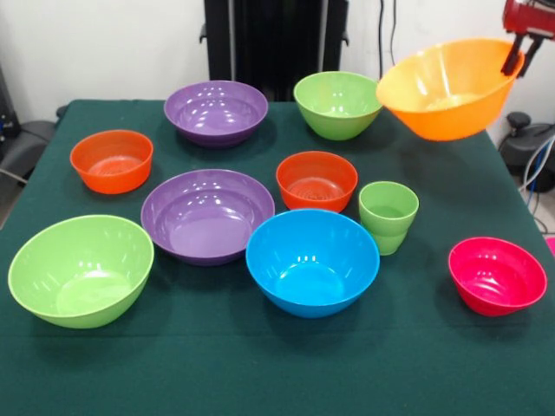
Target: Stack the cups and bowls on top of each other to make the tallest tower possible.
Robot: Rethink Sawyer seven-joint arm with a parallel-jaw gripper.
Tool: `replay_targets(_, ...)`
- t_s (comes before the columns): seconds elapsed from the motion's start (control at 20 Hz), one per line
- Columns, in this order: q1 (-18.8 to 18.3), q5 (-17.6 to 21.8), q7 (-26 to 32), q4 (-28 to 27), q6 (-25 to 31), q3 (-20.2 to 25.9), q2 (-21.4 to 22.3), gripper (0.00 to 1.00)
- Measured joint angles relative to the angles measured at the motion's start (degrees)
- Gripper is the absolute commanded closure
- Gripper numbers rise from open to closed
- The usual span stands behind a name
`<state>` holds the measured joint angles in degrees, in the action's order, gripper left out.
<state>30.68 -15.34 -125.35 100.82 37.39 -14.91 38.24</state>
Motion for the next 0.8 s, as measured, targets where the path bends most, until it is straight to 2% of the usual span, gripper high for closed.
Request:
replay_targets(0.4, -0.1, -3.8, -0.3, 0.0, 0.8, 1.1, 2.7, 1.0)
replay_targets(0.8, 0.0, -5.9, -0.3, -1.0, -1.0, 2.9, 1.3, 1.0)
